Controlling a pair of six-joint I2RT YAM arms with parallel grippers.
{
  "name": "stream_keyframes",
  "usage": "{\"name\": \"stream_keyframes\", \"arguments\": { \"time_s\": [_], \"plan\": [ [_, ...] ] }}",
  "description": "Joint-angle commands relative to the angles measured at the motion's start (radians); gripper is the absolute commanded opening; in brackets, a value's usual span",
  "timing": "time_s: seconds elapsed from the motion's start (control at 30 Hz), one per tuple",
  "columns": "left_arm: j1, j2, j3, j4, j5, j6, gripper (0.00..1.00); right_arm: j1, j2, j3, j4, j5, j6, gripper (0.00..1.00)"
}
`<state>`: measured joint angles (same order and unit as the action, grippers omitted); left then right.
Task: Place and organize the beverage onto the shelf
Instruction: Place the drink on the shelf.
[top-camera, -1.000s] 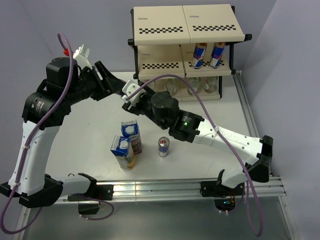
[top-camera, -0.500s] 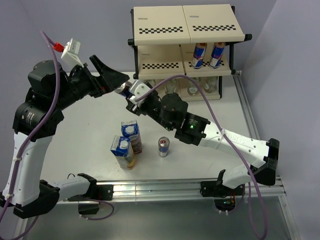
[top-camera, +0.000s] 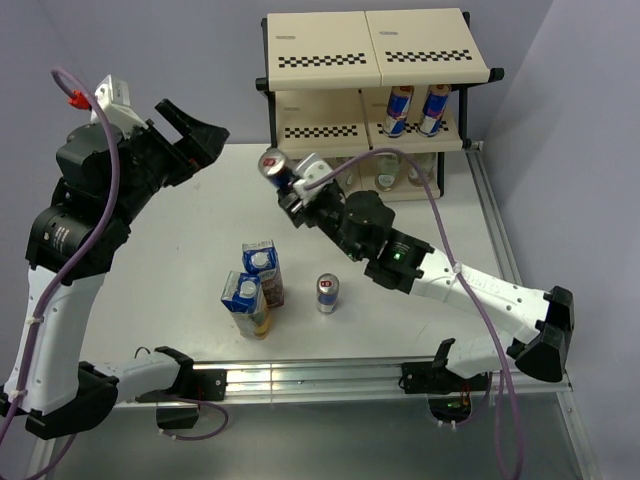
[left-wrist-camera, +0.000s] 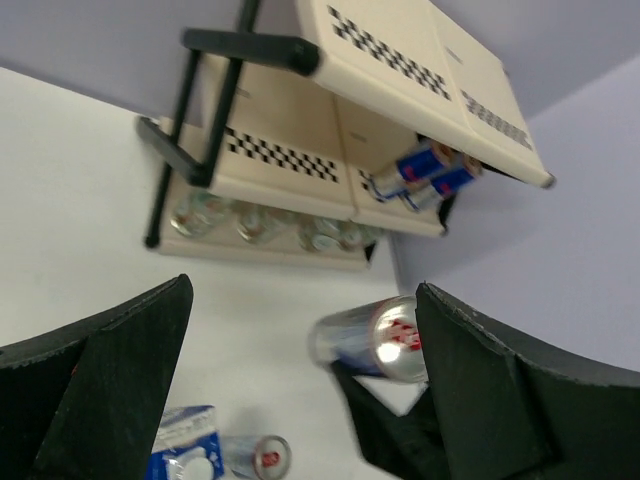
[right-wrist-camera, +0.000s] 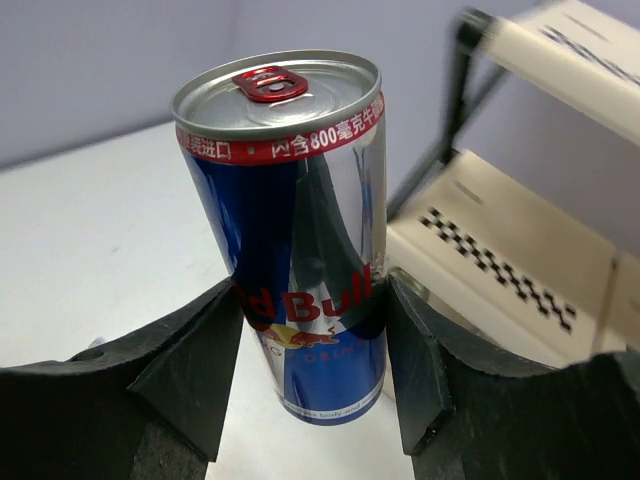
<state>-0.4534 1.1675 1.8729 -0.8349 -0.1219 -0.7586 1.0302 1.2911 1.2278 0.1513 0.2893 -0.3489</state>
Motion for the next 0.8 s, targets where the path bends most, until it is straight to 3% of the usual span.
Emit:
{"name": "stream_keyframes", "arguments": {
  "time_s": [0.0, 0.17, 0.33, 0.47, 0.77],
  "plan": [
    [0.001, -0.057, -0.070, 0.026, -0.183, 0.076, 1.00, -0.071, -0.088, -0.025, 0.218, 0.106, 0.153, 0.00],
    [0.004, -0.210, -0.262, 0.105, -0.344, 0.183, 0.99, -0.238, -0.093, -0.091, 0.312, 0.137, 0.208, 0.00],
    [0.005, -0.353, -0.527, 0.155, -0.654, 0.234, 0.99, -0.378, -0.069, -0.138, 0.398, 0.059, 0.263, 0.00],
    [0.005, -0.445, -0.708, 0.224, -0.691, 0.261, 0.99, -0.438, -0.033, -0.156, 0.482, 0.016, 0.268, 0.00],
    [0.004, -0.580, -0.929, 0.353, -0.722, 0.297, 0.99, -0.512, 0.083, -0.128, 0.531, -0.030, 0.337, 0.00]
  ]
}}
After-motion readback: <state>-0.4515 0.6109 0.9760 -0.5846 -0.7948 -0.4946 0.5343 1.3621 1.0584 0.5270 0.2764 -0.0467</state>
